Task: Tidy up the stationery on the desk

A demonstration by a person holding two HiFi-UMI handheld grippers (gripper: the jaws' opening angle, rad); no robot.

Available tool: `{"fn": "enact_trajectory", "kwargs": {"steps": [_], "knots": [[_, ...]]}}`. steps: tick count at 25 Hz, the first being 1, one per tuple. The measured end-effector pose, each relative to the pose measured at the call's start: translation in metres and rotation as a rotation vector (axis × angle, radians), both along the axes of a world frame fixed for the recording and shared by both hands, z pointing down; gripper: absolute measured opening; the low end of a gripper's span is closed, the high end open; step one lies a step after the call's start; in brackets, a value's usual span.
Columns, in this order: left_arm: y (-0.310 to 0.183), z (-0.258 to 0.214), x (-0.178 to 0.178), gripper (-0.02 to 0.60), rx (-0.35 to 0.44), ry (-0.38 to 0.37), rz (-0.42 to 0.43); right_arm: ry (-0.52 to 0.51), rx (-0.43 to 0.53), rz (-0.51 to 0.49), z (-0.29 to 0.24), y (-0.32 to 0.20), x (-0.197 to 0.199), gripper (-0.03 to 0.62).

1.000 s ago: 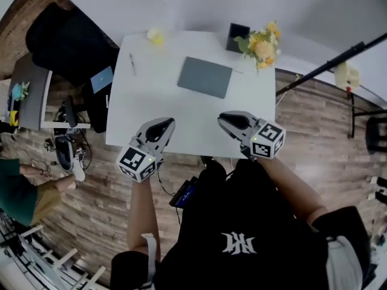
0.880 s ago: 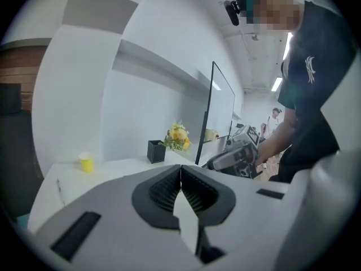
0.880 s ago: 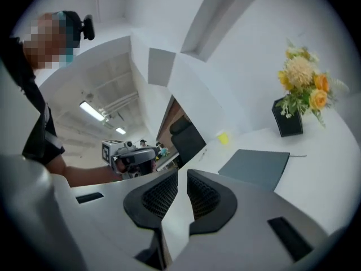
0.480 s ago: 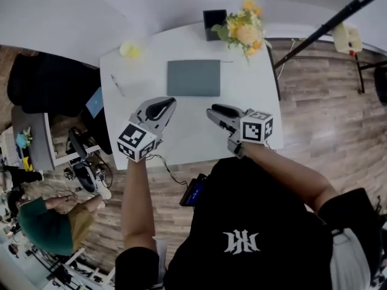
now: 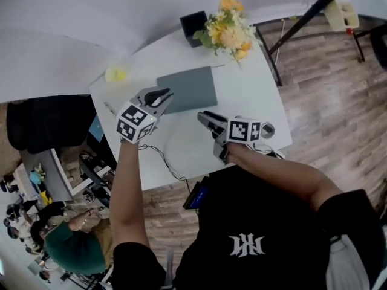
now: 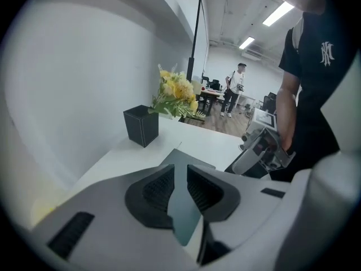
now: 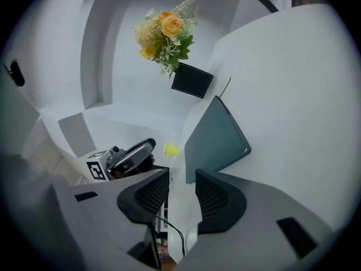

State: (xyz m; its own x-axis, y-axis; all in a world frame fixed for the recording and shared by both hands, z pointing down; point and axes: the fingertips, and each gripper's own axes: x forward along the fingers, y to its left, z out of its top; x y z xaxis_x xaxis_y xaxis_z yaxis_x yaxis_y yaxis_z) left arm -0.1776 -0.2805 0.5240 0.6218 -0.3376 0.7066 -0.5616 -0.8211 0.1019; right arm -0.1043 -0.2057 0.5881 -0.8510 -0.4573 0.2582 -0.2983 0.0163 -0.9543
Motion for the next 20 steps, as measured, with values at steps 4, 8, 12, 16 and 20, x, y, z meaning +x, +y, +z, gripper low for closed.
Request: {"fn": "enact_trajectory", "kwargs": {"steps": [4,8,12,16,20], "knots": [[-0.029,0.026,0.010,0.084,-0.051,-0.059,0.139,-0.015,-0.093,0.106,0.016,-0.007,-0.010,0.149],[-0.052,0.048,0.019,0.098,-0.082,-0.108,0.246,0.013,-0.161,0.190,0.033,-0.004,-0.011,0.149],[-0.062,0.079,0.021,0.107,-0.135,-0.188,0.365,0.011,-0.196,0.273,0.036,-0.009,-0.012,0.149],[-0.073,0.101,0.020,0.109,-0.181,-0.204,0.411,0.009,-0.260,0.328,0.043,-0.011,-0.018,0.149],[-0.075,0.110,0.016,0.107,-0.222,-0.222,0.464,0.003,-0.289,0.363,0.048,-0.016,-0.022,0.149]]}}
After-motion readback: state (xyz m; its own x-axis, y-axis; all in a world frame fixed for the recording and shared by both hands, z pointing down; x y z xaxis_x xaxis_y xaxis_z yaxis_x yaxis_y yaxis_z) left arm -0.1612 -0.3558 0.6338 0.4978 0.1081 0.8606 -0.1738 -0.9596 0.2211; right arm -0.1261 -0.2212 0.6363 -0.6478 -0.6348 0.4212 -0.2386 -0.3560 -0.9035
